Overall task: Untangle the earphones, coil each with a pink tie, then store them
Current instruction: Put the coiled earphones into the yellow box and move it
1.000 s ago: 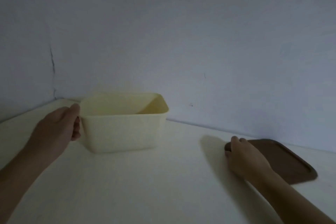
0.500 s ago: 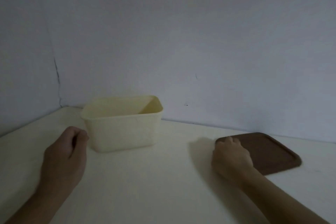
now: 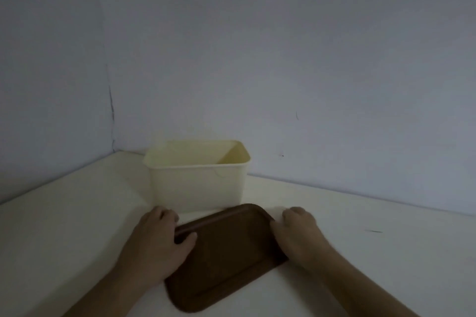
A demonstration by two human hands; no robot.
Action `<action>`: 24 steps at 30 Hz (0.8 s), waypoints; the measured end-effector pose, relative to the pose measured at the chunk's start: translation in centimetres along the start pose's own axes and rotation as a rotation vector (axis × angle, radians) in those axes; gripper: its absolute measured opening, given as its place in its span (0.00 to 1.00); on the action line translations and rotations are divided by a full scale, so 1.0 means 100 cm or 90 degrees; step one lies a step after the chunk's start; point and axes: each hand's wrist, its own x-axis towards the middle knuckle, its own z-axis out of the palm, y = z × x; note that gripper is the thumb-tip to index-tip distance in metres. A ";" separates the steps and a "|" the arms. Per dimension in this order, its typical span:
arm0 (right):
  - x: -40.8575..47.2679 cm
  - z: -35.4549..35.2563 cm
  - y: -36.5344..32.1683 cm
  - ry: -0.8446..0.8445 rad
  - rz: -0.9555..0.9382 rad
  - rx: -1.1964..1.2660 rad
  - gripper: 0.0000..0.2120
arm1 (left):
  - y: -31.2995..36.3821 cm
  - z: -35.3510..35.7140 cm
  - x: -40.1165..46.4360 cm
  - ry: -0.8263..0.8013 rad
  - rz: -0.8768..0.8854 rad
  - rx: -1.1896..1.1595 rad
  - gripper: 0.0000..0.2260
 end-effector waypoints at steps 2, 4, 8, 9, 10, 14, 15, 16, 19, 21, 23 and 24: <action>-0.006 0.018 -0.002 0.001 -0.072 -0.037 0.13 | 0.002 -0.005 0.000 0.018 -0.045 0.044 0.16; -0.010 0.028 -0.010 0.007 -0.108 0.010 0.07 | 0.004 -0.008 -0.001 0.013 -0.051 0.028 0.14; -0.009 0.036 -0.025 -0.026 -0.106 0.043 0.06 | 0.011 -0.007 -0.006 -0.008 -0.011 -0.061 0.12; -0.007 0.036 -0.025 -0.025 -0.096 0.050 0.07 | 0.012 -0.005 -0.007 -0.005 0.000 -0.053 0.12; -0.005 0.037 -0.026 -0.012 -0.088 0.057 0.07 | 0.011 -0.003 -0.007 0.001 0.006 -0.046 0.11; -0.004 0.036 -0.028 0.036 -0.075 0.091 0.06 | 0.009 0.000 -0.007 0.011 0.026 -0.059 0.09; -0.005 0.035 -0.028 0.034 -0.075 0.084 0.07 | 0.009 0.000 -0.007 0.011 0.028 -0.069 0.08; -0.005 0.035 -0.029 0.031 -0.073 0.080 0.08 | 0.009 0.000 -0.006 0.012 0.027 -0.080 0.08; -0.006 0.031 -0.028 0.021 -0.054 0.124 0.09 | 0.010 -0.003 -0.008 0.019 0.017 -0.099 0.08; -0.007 0.024 -0.028 0.000 -0.012 0.206 0.10 | 0.013 -0.005 -0.010 0.017 0.017 -0.089 0.08; -0.009 0.019 -0.029 -0.030 0.040 0.321 0.12 | 0.018 -0.008 -0.012 0.009 0.019 -0.079 0.08; -0.010 0.018 -0.029 -0.033 0.054 0.372 0.12 | 0.019 -0.009 -0.012 0.005 0.019 -0.074 0.08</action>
